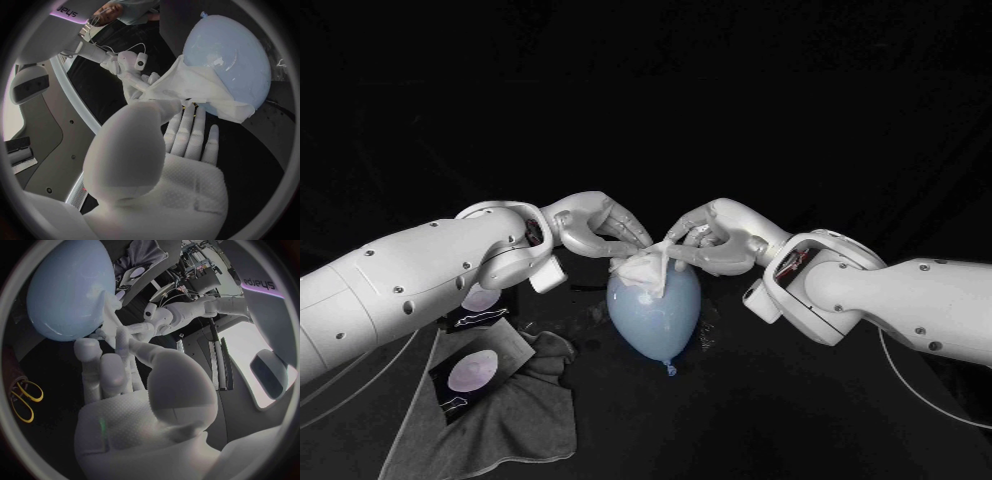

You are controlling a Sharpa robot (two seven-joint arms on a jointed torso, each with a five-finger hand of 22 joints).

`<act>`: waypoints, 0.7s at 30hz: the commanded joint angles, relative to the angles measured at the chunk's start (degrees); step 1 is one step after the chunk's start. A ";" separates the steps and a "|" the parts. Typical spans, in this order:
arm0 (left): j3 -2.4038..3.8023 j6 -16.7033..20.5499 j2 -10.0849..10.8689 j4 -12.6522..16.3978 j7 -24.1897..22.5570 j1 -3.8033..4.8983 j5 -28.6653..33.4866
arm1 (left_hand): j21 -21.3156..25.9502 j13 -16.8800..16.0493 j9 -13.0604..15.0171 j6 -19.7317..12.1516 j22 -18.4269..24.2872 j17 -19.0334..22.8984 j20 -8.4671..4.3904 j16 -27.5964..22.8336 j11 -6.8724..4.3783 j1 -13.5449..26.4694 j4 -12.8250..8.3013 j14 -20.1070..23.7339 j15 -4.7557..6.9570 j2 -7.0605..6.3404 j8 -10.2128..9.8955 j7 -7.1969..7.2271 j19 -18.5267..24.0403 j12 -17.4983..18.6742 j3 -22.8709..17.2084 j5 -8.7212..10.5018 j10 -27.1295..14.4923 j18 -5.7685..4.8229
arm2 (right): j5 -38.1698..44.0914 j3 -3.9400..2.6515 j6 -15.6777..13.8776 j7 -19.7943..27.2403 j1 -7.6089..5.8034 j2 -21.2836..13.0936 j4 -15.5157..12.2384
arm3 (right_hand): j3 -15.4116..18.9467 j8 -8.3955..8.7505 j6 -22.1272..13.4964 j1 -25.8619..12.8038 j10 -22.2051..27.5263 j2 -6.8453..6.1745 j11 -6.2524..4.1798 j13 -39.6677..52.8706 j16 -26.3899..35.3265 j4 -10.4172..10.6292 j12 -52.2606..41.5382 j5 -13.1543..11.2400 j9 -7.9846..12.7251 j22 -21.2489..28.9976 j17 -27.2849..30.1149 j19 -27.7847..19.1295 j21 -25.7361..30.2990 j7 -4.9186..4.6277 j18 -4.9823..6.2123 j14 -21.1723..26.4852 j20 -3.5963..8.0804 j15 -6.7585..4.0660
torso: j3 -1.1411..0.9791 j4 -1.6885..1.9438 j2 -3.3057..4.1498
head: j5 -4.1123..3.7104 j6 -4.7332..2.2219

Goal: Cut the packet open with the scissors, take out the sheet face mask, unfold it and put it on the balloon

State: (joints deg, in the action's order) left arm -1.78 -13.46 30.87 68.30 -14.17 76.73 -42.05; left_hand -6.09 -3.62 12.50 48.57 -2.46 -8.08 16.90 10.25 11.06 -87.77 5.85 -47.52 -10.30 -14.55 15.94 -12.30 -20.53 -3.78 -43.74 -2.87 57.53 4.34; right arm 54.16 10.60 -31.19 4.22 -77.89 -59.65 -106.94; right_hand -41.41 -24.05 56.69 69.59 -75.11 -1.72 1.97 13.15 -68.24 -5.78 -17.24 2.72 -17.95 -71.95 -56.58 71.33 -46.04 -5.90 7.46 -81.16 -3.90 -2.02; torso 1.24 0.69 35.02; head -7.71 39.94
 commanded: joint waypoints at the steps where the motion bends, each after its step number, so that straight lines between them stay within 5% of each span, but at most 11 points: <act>1: 0.08 -5.88 0.05 0.67 0.48 0.12 4.71 | 0.99 -0.05 0.18 -0.58 0.23 -0.03 0.04 -0.73 0.19 3.40 -0.35 0.85 -0.20 -1.28 0.08 -0.64 2.13 0.15 2.06 0.11 0.16 -1.01 | 1.46 -0.08 -0.61 -0.19 -0.41 0.42 0.33 | -0.13 -0.16 0.52 0.24 -0.13 0.15 -0.33 0.07 -0.22 -0.16 -0.01 0.14 -9.59 -0.01 -0.05 0.41 -0.19 -0.04 0.62 -0.25 0.04 -0.30 | -0.03 0.03 0.00 | 0.24 -0.20; 6: 0.08 -6.23 -0.09 0.94 0.75 0.13 5.13 | 1.41 0.08 -0.06 -2.91 0.14 0.07 0.03 -1.92 1.09 6.95 -0.81 1.90 -0.87 -1.47 -1.03 -0.63 2.50 0.36 8.45 0.10 -2.99 -0.92 | 1.50 -0.10 -0.86 -0.26 -0.75 0.81 0.33 | -0.13 -0.16 0.53 0.24 -0.13 0.13 -0.33 0.09 -0.25 -0.16 -0.01 0.14 -9.61 -0.06 -0.08 0.47 -0.31 -0.03 0.60 -0.29 0.04 -0.31 | -0.02 -0.01 -0.02 | 0.40 -0.28; 7: 0.08 -5.96 -0.16 0.91 0.71 0.13 5.14 | 1.58 0.06 -0.29 -4.30 0.14 0.46 0.00 -2.98 1.62 7.45 -0.84 3.73 -1.40 -0.63 -1.77 -0.34 2.62 -0.11 12.96 0.19 -6.32 -0.89 | 1.50 -0.10 -0.87 -0.29 -0.81 0.87 0.30 | -0.13 -0.16 0.53 0.24 -0.13 0.13 -0.33 0.09 -0.25 -0.16 -0.01 0.14 -9.61 -0.06 -0.08 0.47 -0.31 -0.03 0.60 -0.29 0.04 -0.31 | -0.01 -0.02 -0.03 | 0.42 -0.28; 8: 0.07 -5.73 -0.22 0.86 0.64 0.13 5.11 | 1.80 -0.04 -0.57 -5.92 0.12 1.40 -0.03 -4.70 0.65 4.88 -0.72 8.12 -1.55 2.89 -2.54 -0.62 2.63 -0.27 23.47 0.28 -10.41 -0.84 | 1.51 -0.10 -0.87 -0.30 -0.85 0.91 0.28 | -0.13 -0.16 0.53 0.24 -0.13 0.13 -0.33 0.09 -0.25 -0.16 -0.01 0.14 -9.61 -0.06 -0.08 0.47 -0.31 -0.03 0.60 -0.29 0.04 -0.31 | -0.02 -0.02 -0.03 | 0.40 -0.32; 9: 0.07 -5.37 -0.29 0.81 0.53 0.13 5.05 | 1.87 0.27 -0.93 -7.29 0.11 1.74 0.03 -5.31 0.60 3.86 -0.27 9.69 -1.38 3.30 -3.18 -0.11 2.65 0.53 27.11 0.13 -14.17 -0.89 | 1.52 -0.10 -0.86 -0.32 -0.89 0.95 0.26 | -0.13 -0.16 0.53 0.24 -0.13 0.13 -0.33 0.09 -0.25 -0.16 -0.01 0.14 -9.61 -0.06 -0.08 0.47 -0.31 -0.03 0.60 -0.29 0.04 -0.31 | -0.01 -0.01 -0.04 | 0.40 -0.36; 10: 0.07 -4.92 -0.35 0.77 0.38 0.13 4.95 | 2.03 0.60 -2.31 -12.48 0.15 2.81 -0.03 -7.00 0.21 1.22 1.35 15.26 -1.48 4.18 -5.23 0.36 2.88 0.28 33.72 0.27 -22.04 -0.84 | 1.53 -0.11 -0.85 -0.34 -0.92 0.99 0.23 | -0.13 -0.16 0.53 0.24 -0.13 0.13 -0.33 0.09 -0.25 -0.16 -0.01 0.14 -9.61 -0.06 -0.08 0.47 -0.31 -0.03 0.60 -0.29 0.04 -0.31 | -0.01 -0.01 -0.04 | 0.42 -0.41; 11: 0.07 -4.46 -0.39 0.76 0.21 0.13 4.80 | 2.26 0.82 -3.79 -17.97 0.20 3.65 -0.05 -7.57 -0.91 -1.69 4.55 19.85 -1.31 3.14 -7.27 1.02 3.33 1.02 37.55 0.05 -25.86 -0.84 | 1.55 -0.11 -0.84 -0.35 -0.95 1.03 0.20 | -0.13 -0.16 0.53 0.24 -0.13 0.13 -0.33 0.09 -0.25 -0.16 -0.01 0.14 -9.61 -0.06 -0.08 0.47 -0.31 -0.03 0.60 -0.29 0.04 -0.31 | -0.02 -0.03 -0.02 | 0.46 -0.49; 12: 0.07 -3.89 -0.42 0.77 0.04 0.13 4.57 | 2.40 0.78 -4.07 -19.08 0.18 3.95 -0.12 -7.36 -1.28 -5.62 10.04 21.60 -1.27 2.25 -7.75 1.48 3.43 0.75 39.28 -0.10 -27.73 -0.78 | 1.57 -0.11 -0.82 -0.35 -0.97 1.05 0.17 | -0.13 -0.16 0.53 0.24 -0.13 0.13 -0.33 0.09 -0.25 -0.16 -0.01 0.14 -9.61 -0.06 -0.08 0.47 -0.31 -0.03 0.60 -0.29 0.04 -0.31 | -0.02 -0.03 -0.01 | 0.48 -0.52; 13: 0.07 -3.53 -0.44 0.78 -0.08 0.13 4.36 | 2.44 0.97 -4.32 -20.08 0.18 4.20 -0.10 -7.67 -1.49 -6.61 11.02 23.04 -1.28 1.43 -8.12 1.63 3.44 1.16 39.70 -0.06 -29.09 -0.76 | 1.57 -0.11 -0.81 -0.36 -0.99 1.06 0.15 | -0.13 -0.16 0.53 0.24 -0.13 0.13 -0.33 0.09 -0.25 -0.16 -0.01 0.14 -9.61 -0.06 -0.08 0.47 -0.31 -0.03 0.60 -0.29 0.04 -0.31 | -0.02 -0.03 -0.01 | 0.48 -0.52; 15: 0.07 -2.45 -0.54 0.81 -0.46 0.13 3.47 | 2.54 1.19 -4.65 -21.46 0.19 4.57 -0.15 -7.93 -2.35 -7.47 11.17 25.24 -1.33 0.72 -8.63 1.98 3.52 1.45 40.28 -0.10 -31.99 -0.70 | 1.59 -0.11 -0.77 -0.36 -1.01 1.09 0.04 | -0.15 -0.16 0.53 0.24 -0.13 0.11 -0.34 0.11 -0.29 -0.16 0.00 0.13 -9.64 -0.15 -0.13 0.57 -0.52 -0.03 0.57 -0.33 0.05 -0.32 | -0.04 0.00 0.01 | 0.56 -0.58; 21: 0.07 -0.51 -0.94 0.91 -1.07 0.12 1.18 | 2.77 1.20 -4.60 -21.47 0.23 4.54 -0.35 -7.72 -1.89 -8.86 11.13 25.36 -1.53 1.16 -8.62 1.18 3.90 1.42 38.73 -0.09 -33.27 -0.35 | 1.61 -0.12 -0.78 -0.33 -1.05 0.95 -0.62 | -0.15 -0.16 0.53 0.24 -0.13 0.11 -0.34 0.11 -0.29 -0.16 0.00 0.13 -9.64 -0.15 -0.13 0.57 -0.52 -0.03 0.57 -0.33 0.05 -0.32 | -0.02 -0.06 0.02 | 0.63 -0.91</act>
State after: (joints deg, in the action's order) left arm -1.78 -15.93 30.15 69.05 -13.87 76.74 -39.34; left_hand -3.71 -2.44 7.89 27.21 -2.30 -3.52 16.49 2.44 8.93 -96.09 17.08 -22.22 -11.58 -13.46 7.43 -9.13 -17.09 -2.45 -4.45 -2.87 24.44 4.35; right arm 54.94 10.52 -31.82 3.84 -78.89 -58.67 -107.29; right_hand -41.33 -23.88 56.94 69.58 -75.13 -1.74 1.95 13.20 -68.24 -5.71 -17.24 2.61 -17.97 -72.03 -56.67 71.53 -46.43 -5.91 7.05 -81.48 -3.70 -2.15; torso 1.21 0.65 35.01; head -7.11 39.14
